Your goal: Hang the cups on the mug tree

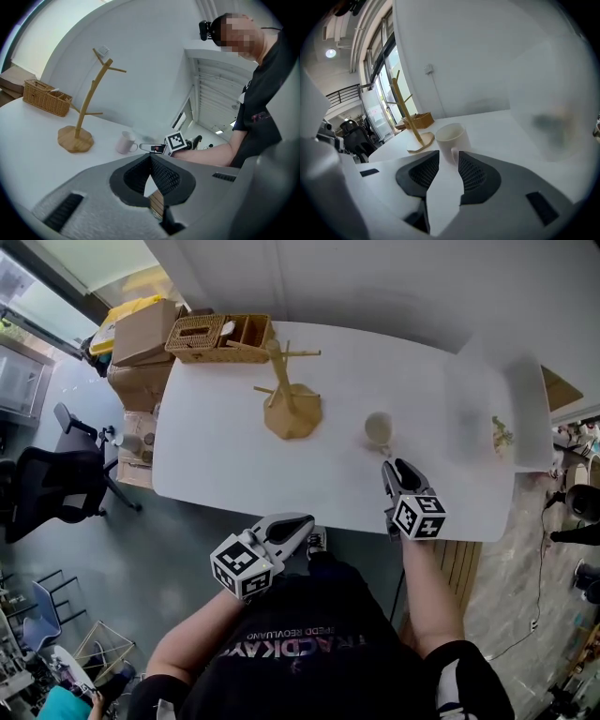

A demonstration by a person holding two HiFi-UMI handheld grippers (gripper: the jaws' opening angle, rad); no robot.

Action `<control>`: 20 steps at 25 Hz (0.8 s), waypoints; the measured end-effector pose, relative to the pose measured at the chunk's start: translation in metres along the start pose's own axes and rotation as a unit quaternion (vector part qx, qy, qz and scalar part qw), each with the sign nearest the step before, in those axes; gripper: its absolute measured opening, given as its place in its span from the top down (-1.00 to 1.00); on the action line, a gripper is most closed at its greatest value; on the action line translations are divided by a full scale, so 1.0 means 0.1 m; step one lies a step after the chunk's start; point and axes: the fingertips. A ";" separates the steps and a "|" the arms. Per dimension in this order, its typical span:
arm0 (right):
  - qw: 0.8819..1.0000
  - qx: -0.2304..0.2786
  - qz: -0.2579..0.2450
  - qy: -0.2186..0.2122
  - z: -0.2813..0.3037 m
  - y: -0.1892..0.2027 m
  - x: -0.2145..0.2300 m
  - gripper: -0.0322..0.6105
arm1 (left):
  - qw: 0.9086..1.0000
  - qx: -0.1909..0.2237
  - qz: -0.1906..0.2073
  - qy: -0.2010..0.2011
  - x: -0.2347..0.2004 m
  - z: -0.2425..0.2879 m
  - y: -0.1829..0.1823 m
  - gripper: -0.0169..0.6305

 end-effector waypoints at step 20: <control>0.996 -0.054 -0.077 0.008 0.58 0.27 0.19 0.54 | 0.999 0.008 -0.016 -0.043 -0.11 -0.11 0.01 0.96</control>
Point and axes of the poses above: the fingertips, and each gripper's own axes: z forward along the fingers, x to its right, y out of its underside, and after that the axes turned 4 degrees about y, right-handed
